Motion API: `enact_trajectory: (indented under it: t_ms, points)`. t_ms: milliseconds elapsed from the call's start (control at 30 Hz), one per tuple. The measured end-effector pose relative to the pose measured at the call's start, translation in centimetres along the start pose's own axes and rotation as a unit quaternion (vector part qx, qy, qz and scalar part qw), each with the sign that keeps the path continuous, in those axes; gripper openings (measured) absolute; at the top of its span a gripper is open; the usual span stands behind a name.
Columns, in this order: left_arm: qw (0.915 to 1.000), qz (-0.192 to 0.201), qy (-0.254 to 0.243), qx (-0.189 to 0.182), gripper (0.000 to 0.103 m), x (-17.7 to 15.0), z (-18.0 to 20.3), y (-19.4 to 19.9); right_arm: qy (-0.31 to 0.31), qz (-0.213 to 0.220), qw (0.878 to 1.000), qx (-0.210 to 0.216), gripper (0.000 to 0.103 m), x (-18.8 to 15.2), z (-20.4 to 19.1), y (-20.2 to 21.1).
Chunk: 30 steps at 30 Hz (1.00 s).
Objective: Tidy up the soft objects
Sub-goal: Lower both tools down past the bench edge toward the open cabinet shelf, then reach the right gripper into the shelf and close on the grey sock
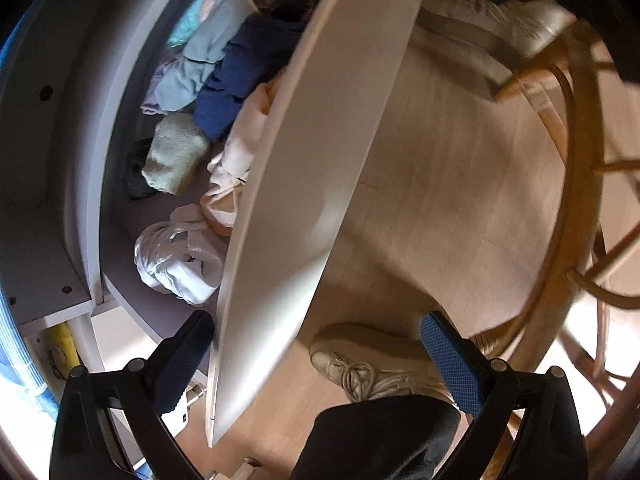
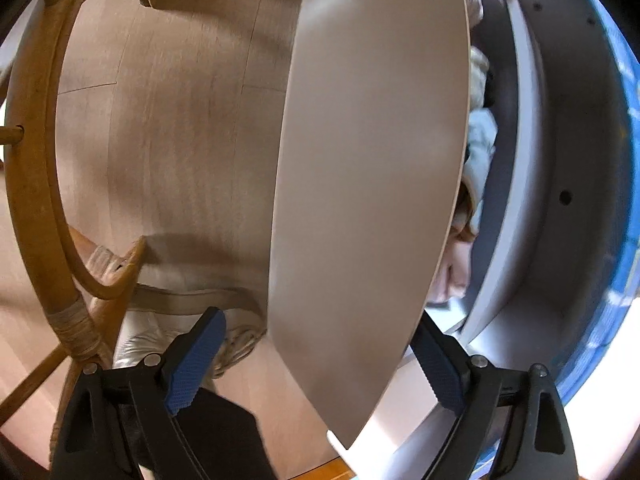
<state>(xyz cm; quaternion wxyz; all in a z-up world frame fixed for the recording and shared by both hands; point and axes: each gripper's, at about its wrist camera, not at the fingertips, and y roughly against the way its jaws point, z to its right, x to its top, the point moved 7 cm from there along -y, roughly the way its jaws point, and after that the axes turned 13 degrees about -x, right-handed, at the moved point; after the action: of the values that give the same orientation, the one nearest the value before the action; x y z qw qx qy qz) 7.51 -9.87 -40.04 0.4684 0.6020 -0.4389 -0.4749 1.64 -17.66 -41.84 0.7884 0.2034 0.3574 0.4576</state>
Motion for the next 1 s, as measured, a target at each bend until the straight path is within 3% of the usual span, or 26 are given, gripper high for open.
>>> enact_trajectory:
  t_ms: [133,267,500,533,667,767,833,900,1000]
  points:
    - [0.9998,-0.005,-0.005,-0.016,0.103,-0.1,0.7,0.2,-0.01,0.004,1.0,0.022,0.088,-0.1,0.2,0.1]
    - [0.9994,-0.005,-0.006,-0.032,0.103,-0.2,1.4,0.5,-0.076,0.031,0.995,0.06,0.088,0.0,2.2,1.5]
    - [0.999,-0.016,-0.008,-0.041,0.102,-0.4,2.8,-0.2,-0.209,0.06,0.973,0.079,0.088,-0.3,7.6,2.3]
    - [0.999,-0.016,-0.008,-0.041,0.102,-0.4,2.9,-0.3,-0.232,0.062,0.967,0.085,0.092,-0.4,8.5,2.3]
    - [0.999,-0.017,-0.009,-0.041,0.102,-0.3,3.1,-0.1,-0.245,0.054,0.963,0.098,0.097,-0.5,8.9,1.6]
    - [0.9989,-0.013,-0.012,-0.043,0.103,-0.3,3.1,0.0,-0.286,0.061,0.944,0.152,0.096,-1.0,9.8,1.9]
    - [0.998,0.002,0.002,-0.063,0.103,-0.3,2.7,0.5,-0.319,0.073,0.931,0.159,0.096,-1.7,11.3,2.5]
    - [0.994,0.031,0.03,-0.101,0.101,0.0,1.9,1.8,-0.362,0.078,0.915,0.16,0.096,-2.9,13.2,2.4]
    - [0.9867,0.091,0.072,-0.114,0.101,0.7,0.0,4.3,-0.422,0.058,0.889,0.167,0.096,-4.4,14.9,1.2]
